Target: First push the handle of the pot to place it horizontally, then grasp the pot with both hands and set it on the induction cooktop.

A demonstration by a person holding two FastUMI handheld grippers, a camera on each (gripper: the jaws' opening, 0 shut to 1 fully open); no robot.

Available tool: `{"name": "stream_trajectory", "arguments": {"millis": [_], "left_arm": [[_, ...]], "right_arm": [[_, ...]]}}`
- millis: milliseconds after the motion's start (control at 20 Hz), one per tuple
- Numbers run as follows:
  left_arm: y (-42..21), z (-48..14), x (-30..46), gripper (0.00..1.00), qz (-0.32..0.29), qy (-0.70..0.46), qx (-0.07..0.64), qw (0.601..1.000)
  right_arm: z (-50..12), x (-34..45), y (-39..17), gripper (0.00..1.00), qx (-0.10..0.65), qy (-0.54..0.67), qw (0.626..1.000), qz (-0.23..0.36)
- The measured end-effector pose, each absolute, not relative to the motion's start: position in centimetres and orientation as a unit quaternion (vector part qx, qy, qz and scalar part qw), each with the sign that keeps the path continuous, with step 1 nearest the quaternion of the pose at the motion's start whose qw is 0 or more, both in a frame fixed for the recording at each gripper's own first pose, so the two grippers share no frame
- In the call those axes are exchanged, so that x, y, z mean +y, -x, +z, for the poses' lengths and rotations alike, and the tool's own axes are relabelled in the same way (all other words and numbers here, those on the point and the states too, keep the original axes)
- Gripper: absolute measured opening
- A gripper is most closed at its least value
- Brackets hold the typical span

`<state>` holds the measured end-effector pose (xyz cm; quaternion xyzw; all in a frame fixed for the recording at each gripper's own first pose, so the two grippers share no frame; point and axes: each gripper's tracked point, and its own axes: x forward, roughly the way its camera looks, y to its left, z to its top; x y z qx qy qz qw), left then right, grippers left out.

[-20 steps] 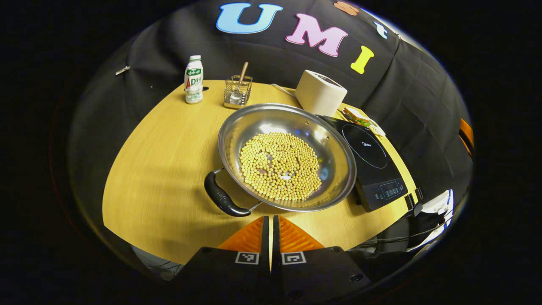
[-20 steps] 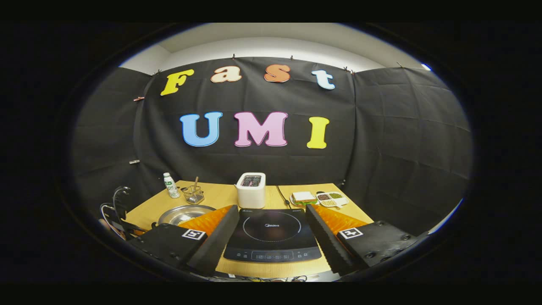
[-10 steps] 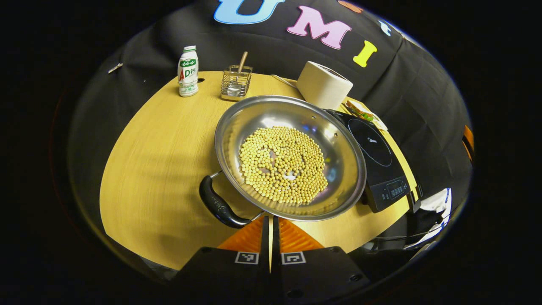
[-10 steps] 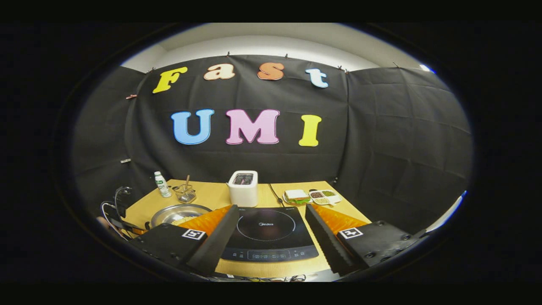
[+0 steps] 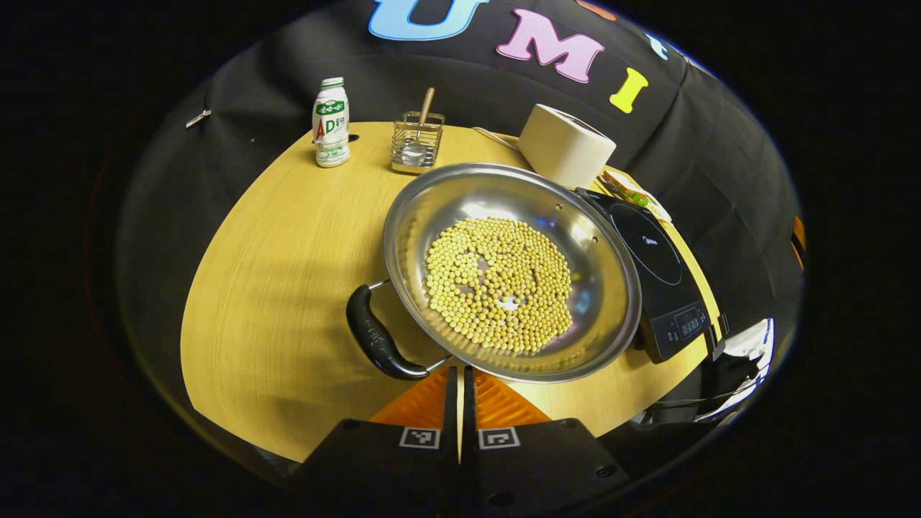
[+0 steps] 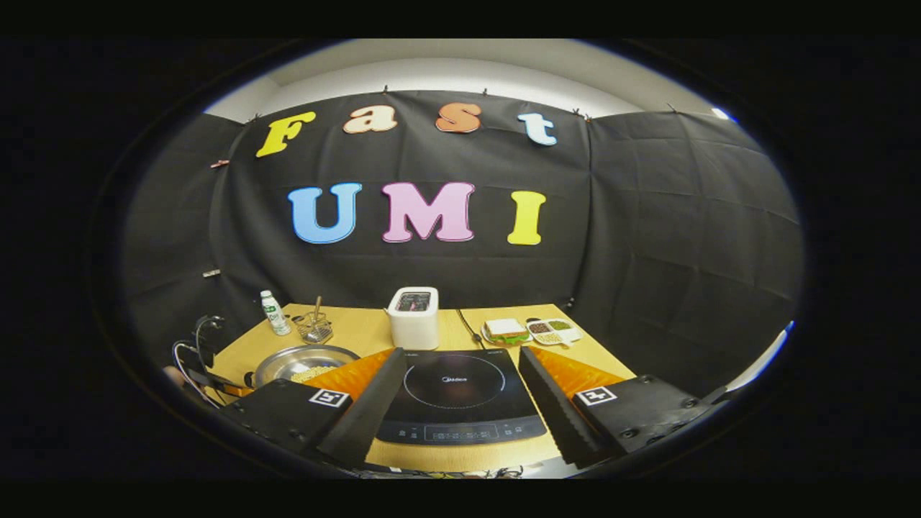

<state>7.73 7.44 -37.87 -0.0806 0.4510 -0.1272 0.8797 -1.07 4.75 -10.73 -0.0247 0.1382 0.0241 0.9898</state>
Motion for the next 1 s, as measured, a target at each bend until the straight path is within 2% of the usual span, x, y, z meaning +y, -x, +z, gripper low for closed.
{"name": "stream_trajectory", "arguments": {"millis": [150,200,1000], "left_arm": [[-8.6,-37.9,8.6,0.05,-0.114,0.082,0.455,0.879],[-9.0,-38.0,9.1,0.05,-0.109,0.080,0.455,0.880],[-15.1,-38.2,14.4,0.05,-0.060,0.086,0.448,0.888]], "right_arm": [[-11.2,4.5,0.9,0.96,0.143,0.026,0.989,0.021],[-11.6,4.5,0.8,0.98,0.149,0.028,0.988,0.019],[-13.7,1.9,0.5,0.99,0.191,0.037,0.981,-0.015]]}}
